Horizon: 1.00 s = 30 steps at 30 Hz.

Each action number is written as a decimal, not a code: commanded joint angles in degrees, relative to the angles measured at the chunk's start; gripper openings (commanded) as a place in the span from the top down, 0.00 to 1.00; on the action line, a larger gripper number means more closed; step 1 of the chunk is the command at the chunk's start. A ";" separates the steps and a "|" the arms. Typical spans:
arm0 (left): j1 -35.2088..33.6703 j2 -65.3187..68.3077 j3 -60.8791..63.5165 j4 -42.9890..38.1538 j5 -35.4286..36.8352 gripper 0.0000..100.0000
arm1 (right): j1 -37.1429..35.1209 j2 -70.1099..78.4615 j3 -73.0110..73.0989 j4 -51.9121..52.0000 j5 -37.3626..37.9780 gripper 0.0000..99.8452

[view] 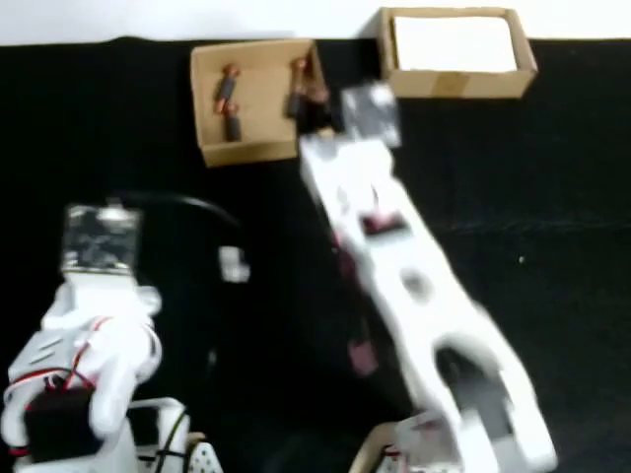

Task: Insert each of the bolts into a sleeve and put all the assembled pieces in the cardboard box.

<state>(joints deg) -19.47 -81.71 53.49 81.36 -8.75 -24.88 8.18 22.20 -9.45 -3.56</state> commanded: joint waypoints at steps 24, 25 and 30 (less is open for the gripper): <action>-5.23 -1.80 12.79 -9.76 -0.35 0.86 | -2.86 63.96 -112.57 50.07 7.03 0.78; -5.23 -0.31 12.79 -9.76 -0.35 0.86 | -3.12 63.96 -114.95 52.18 7.03 0.78; -5.05 7.52 12.97 -9.85 -0.53 0.86 | -3.38 63.43 -124.18 64.48 7.12 0.78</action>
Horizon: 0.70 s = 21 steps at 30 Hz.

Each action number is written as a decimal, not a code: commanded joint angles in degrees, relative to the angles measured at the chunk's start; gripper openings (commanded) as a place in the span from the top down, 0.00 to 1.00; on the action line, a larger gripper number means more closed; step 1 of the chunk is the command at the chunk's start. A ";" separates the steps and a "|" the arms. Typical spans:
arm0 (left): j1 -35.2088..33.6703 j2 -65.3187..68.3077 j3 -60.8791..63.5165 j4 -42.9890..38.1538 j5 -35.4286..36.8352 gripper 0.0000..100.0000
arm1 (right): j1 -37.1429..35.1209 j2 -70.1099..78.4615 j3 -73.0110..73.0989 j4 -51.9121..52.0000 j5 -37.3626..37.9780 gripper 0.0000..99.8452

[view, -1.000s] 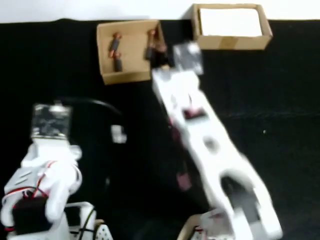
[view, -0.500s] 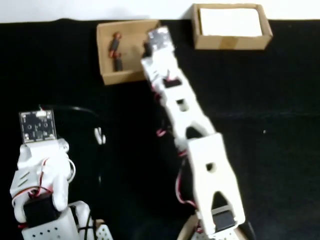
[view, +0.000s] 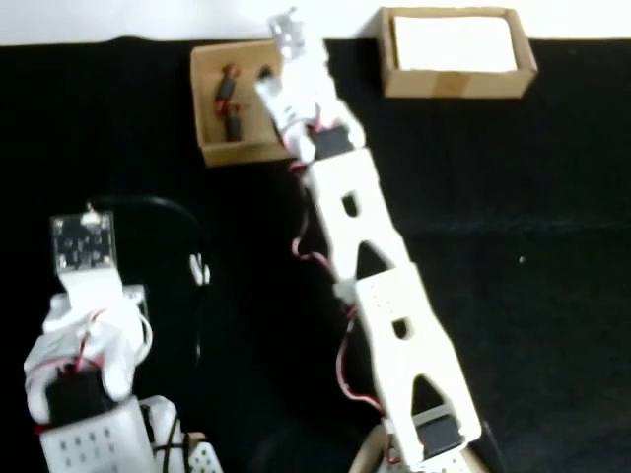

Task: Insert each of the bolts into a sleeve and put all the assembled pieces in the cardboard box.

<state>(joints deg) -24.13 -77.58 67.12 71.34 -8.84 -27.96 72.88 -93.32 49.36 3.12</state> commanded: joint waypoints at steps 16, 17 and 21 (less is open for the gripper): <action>16.40 -3.74 16.75 -15.47 -0.53 0.97 | 3.47 -32.66 -8.48 51.82 -0.09 0.98; 18.07 -6.11 18.68 -15.47 -0.53 0.98 | 6.11 -34.51 -8.48 51.74 -1.05 1.00; 20.70 -16.75 27.03 -15.65 -0.53 0.99 | 17.01 -41.01 -8.40 51.82 -2.37 0.99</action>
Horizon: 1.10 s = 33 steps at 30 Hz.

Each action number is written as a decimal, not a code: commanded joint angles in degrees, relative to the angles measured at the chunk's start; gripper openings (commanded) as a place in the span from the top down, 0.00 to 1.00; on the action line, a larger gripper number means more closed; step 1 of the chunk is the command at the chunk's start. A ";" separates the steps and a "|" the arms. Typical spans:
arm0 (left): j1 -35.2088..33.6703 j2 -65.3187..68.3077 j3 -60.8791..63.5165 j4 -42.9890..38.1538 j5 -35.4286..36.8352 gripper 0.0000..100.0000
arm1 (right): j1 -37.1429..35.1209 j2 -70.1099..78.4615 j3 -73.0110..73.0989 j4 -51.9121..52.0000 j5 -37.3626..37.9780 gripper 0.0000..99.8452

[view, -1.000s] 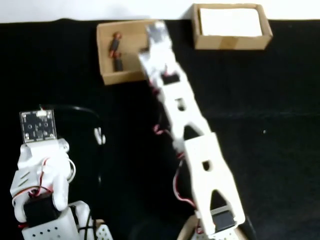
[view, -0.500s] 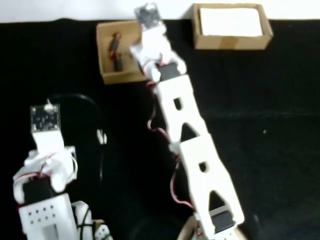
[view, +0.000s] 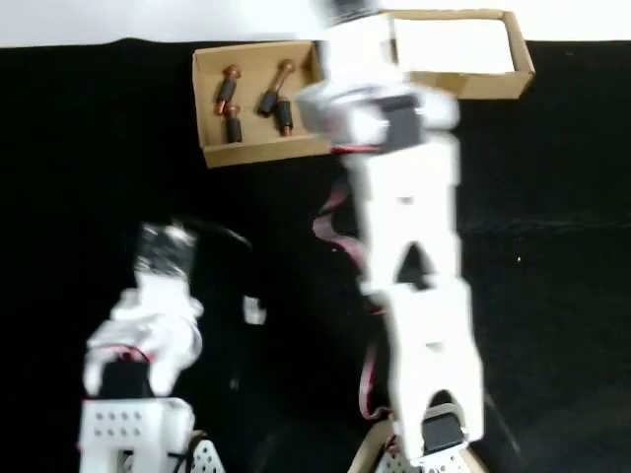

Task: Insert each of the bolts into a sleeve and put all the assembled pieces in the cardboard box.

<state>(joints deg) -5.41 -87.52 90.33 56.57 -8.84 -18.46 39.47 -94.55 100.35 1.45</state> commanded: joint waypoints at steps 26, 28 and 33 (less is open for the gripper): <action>1.54 -15.52 6.81 15.74 -0.44 0.99 | 3.65 -72.04 103.87 -3.12 -1.05 0.99; 1.63 -15.43 6.81 15.82 -0.44 0.99 | 4.88 -81.10 115.74 -7.78 -0.97 0.99; 1.63 -15.34 6.81 15.82 -0.44 0.99 | 5.76 -102.20 152.66 -23.52 -0.97 0.99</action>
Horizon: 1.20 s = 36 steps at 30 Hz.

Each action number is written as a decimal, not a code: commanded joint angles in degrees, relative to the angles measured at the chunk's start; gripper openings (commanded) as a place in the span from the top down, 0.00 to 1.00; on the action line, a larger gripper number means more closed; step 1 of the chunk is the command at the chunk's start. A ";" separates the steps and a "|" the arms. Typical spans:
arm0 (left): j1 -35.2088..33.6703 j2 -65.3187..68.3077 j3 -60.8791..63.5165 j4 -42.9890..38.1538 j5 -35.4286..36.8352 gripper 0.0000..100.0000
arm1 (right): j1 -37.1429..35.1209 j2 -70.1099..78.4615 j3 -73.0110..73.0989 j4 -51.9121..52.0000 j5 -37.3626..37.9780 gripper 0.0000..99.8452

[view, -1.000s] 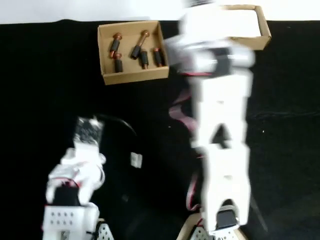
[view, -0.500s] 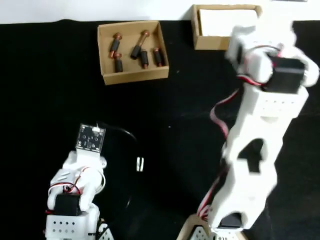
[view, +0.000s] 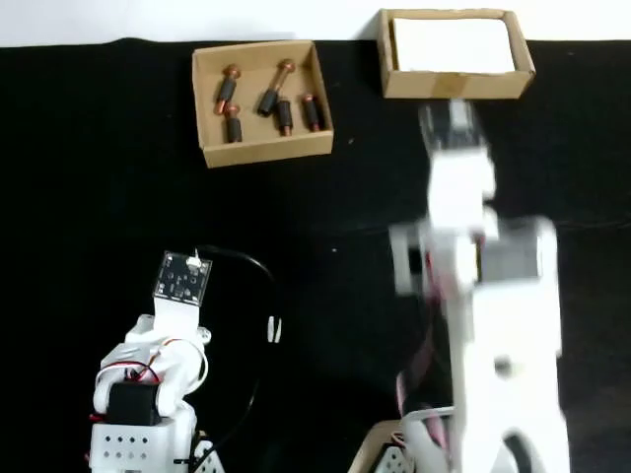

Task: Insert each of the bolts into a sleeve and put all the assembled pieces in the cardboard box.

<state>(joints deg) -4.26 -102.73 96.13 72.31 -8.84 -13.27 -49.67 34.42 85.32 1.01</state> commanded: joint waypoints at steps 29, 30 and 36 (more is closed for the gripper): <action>0.48 -0.13 1.01 0.09 -0.44 0.99 | 8.84 -53.93 68.79 -17.45 -0.18 0.99; 0.48 -0.13 1.01 0.09 -0.44 0.99 | 9.71 -53.93 68.79 -17.36 -0.18 0.99; 0.48 -0.13 1.01 0.09 -0.44 0.99 | 13.49 -53.58 68.79 -17.27 -0.26 0.99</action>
<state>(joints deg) -4.26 -102.73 96.13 72.31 -8.84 -1.32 -103.12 95.96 67.65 0.84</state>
